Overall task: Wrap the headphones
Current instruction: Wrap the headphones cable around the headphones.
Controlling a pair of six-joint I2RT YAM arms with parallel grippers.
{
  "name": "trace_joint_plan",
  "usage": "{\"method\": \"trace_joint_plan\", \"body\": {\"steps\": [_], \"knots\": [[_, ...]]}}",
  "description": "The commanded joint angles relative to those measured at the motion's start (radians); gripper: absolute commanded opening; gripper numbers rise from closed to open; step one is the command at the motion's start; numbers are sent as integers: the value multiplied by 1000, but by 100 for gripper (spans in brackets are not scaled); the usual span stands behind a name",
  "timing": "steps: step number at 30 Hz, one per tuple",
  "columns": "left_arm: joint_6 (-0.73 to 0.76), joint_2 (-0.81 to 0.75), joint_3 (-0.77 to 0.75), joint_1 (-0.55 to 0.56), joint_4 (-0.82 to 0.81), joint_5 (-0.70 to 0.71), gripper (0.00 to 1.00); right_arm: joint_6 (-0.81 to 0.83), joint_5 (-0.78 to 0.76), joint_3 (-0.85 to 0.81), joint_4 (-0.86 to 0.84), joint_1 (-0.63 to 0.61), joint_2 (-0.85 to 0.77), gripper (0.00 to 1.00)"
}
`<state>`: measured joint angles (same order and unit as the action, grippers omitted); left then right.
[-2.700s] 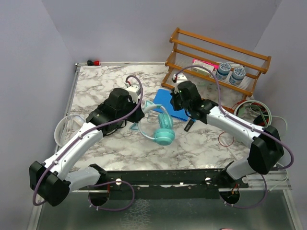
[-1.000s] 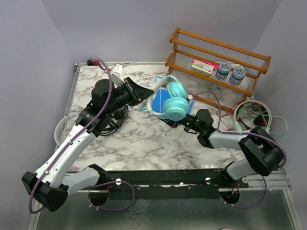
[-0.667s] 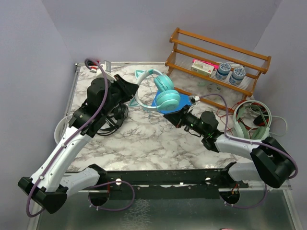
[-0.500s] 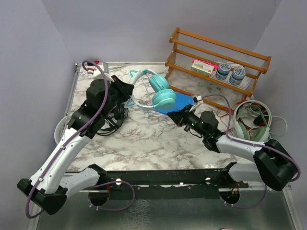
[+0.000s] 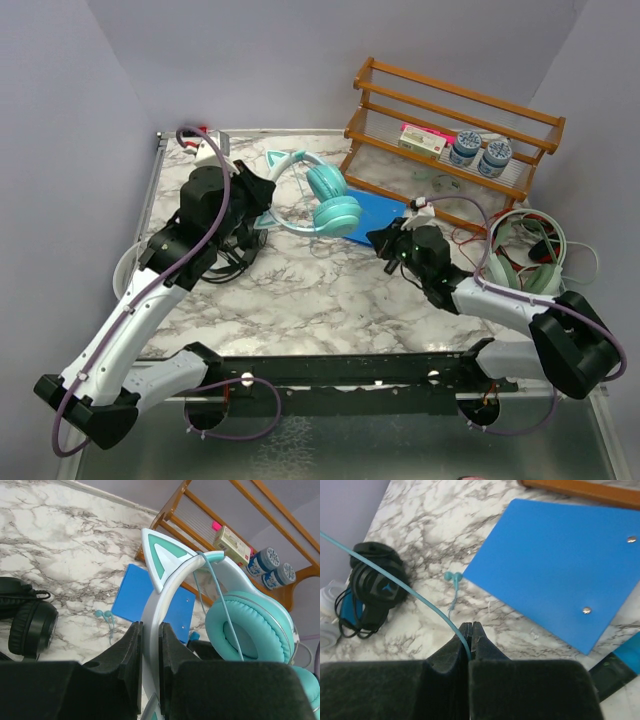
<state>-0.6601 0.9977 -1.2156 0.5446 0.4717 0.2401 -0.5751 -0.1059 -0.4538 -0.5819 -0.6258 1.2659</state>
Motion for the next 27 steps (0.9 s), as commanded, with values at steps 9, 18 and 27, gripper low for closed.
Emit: {"method": "trace_joint_plan", "body": {"steps": [9,18,27], "knots": [[223,-41,-60,-2,86,-281,0,52,58,-254,282,281,35,1],[333,-7,-14,-2,195,-474,0,73,90,-404,354,397,105,1],[372,-23,29,0,196,-574,0,22,163,-436,368,502,149,1]]}}
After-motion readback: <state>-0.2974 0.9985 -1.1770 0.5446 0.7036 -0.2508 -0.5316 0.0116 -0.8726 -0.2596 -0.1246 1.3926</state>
